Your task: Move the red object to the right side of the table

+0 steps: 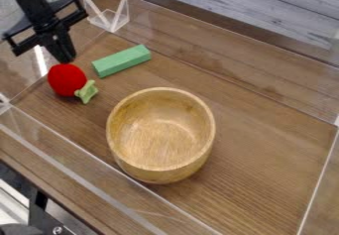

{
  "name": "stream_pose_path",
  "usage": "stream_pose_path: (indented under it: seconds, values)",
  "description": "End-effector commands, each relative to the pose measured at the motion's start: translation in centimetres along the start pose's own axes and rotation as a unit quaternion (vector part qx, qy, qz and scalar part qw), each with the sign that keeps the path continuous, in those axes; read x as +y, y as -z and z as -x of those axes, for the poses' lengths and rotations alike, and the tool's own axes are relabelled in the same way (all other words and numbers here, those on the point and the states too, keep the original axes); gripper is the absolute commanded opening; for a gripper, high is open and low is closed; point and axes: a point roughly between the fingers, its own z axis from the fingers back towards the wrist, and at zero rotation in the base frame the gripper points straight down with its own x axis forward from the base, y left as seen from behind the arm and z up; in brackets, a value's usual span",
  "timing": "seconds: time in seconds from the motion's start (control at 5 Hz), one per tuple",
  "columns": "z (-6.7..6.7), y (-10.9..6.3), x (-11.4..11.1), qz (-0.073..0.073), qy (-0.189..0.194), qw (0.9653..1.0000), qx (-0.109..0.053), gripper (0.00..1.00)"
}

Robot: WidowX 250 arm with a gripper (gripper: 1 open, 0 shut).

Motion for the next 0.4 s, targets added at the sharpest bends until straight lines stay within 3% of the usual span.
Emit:
stream_pose_path:
  seconds: [0.0, 0.2]
  values:
    - [-0.9, -2.7, -2.3, 0.017, 0.058, 0.998, -0.015, 0.0]
    - [-2.3, -2.1, -1.0, 0.008, 0.082, 0.9965, -0.014, 1.0]
